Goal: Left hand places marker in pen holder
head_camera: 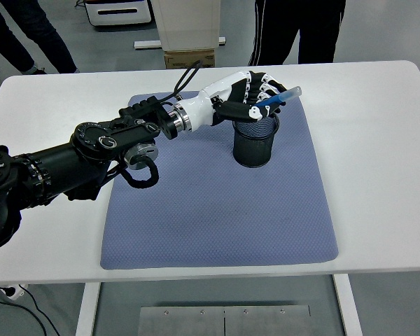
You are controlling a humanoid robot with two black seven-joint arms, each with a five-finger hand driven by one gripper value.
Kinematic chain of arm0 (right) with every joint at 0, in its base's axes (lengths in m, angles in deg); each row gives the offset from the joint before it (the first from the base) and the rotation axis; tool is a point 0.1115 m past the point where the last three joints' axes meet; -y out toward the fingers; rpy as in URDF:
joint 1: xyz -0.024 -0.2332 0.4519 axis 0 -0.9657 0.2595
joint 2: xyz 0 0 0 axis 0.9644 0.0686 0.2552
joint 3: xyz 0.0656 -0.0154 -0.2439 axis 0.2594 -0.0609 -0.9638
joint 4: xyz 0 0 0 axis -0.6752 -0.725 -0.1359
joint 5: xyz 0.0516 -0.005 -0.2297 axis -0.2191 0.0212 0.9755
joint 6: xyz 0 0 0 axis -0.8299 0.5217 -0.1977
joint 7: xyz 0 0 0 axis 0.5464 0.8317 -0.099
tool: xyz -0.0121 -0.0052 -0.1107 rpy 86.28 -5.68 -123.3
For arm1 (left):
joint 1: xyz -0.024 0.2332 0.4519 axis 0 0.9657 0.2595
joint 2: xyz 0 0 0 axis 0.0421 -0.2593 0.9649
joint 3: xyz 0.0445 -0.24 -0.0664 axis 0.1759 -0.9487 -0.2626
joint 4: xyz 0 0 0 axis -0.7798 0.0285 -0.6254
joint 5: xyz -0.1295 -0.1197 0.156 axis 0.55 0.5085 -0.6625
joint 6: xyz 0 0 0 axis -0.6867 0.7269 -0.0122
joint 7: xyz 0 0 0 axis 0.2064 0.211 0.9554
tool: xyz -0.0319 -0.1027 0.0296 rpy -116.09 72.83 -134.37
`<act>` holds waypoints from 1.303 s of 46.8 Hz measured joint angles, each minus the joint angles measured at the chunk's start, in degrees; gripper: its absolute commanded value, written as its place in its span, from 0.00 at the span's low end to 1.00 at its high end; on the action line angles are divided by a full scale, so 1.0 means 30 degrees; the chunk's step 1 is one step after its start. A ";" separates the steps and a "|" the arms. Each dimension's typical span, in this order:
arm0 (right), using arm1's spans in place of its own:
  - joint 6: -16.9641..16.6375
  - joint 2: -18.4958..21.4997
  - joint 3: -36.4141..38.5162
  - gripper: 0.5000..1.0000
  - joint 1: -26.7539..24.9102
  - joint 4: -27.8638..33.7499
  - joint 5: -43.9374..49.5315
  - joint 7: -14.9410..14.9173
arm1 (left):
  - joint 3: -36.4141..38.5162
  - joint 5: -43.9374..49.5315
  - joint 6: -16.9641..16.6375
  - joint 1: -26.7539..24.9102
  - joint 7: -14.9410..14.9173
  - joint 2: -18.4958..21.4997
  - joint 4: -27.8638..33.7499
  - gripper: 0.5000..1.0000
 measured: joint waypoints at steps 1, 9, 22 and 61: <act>0.0000 0.0000 0.0000 1.00 -0.0001 0.0001 0.0000 0.0001 | -0.0082 0.0167 -0.0001 0.0076 0.0001 0.0000 -0.0005 0.00; 0.0000 0.0000 0.0001 1.00 0.0012 0.0000 0.0000 0.0002 | -0.0653 0.0542 -0.0005 0.0545 0.0006 -0.0073 -0.0006 0.00; -0.0001 0.0000 0.0000 1.00 -0.0002 0.0000 0.0000 0.0002 | -0.1095 0.1077 -0.0132 0.1061 -0.0037 -0.0283 -0.0004 0.00; -0.0007 0.0000 0.0000 1.00 0.0005 0.0003 0.0000 0.0000 | -0.2253 0.1863 -0.0498 0.1069 -0.0085 0.0116 -0.0027 1.00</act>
